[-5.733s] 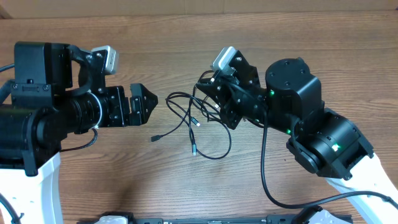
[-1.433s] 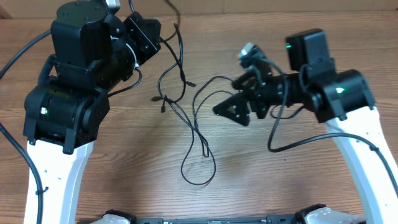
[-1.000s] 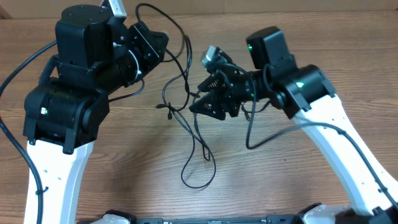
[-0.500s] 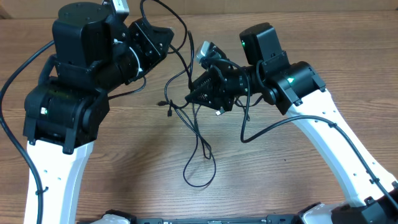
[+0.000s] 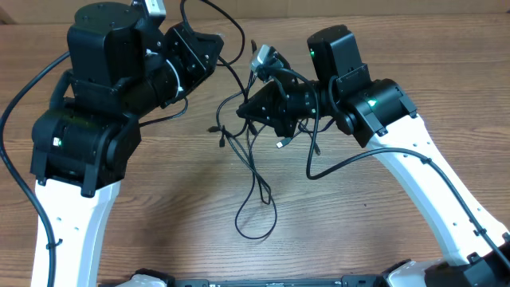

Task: Untangle cables
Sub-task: 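Lift the cables with both grippers and pull them apart, then open right gripper and withdraw both arms outward, leaving cable on table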

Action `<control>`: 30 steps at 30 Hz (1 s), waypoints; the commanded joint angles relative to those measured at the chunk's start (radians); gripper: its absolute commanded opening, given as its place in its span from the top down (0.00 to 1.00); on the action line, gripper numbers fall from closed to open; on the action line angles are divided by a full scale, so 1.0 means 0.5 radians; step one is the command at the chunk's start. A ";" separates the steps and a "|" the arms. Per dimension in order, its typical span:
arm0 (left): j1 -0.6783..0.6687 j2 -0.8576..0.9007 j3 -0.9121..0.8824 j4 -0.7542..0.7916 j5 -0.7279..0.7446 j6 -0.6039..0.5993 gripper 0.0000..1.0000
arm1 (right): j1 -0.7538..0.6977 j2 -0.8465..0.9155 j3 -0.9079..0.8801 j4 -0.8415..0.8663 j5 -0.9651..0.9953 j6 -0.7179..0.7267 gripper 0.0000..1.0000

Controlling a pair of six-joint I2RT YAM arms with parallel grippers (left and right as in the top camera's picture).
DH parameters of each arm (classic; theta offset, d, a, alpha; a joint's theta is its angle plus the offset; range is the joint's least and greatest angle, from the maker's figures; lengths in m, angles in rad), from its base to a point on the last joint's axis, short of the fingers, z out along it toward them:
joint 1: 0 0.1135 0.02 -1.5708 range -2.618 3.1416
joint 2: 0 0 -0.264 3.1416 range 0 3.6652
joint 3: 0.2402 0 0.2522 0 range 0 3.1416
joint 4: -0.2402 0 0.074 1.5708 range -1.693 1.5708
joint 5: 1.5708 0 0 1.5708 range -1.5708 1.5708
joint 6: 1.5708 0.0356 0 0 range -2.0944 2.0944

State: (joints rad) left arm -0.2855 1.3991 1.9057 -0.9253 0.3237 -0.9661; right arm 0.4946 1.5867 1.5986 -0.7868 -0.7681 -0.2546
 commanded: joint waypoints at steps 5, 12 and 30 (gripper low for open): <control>0.053 -0.007 0.056 0.008 0.075 0.048 0.96 | -0.092 -0.012 0.033 -0.062 0.467 0.107 0.96; 0.214 -0.008 0.056 -0.099 0.179 0.097 0.96 | -0.283 -0.012 0.033 -0.063 0.581 0.145 0.96; 0.395 -0.030 0.056 -0.149 0.314 0.207 0.96 | -0.705 -0.012 0.033 -0.240 1.614 0.623 0.96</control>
State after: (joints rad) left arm -0.1093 1.4044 1.9057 -1.0039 0.4805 -0.9024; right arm 0.1822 1.5867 1.5990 -0.8989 -0.1749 -0.0116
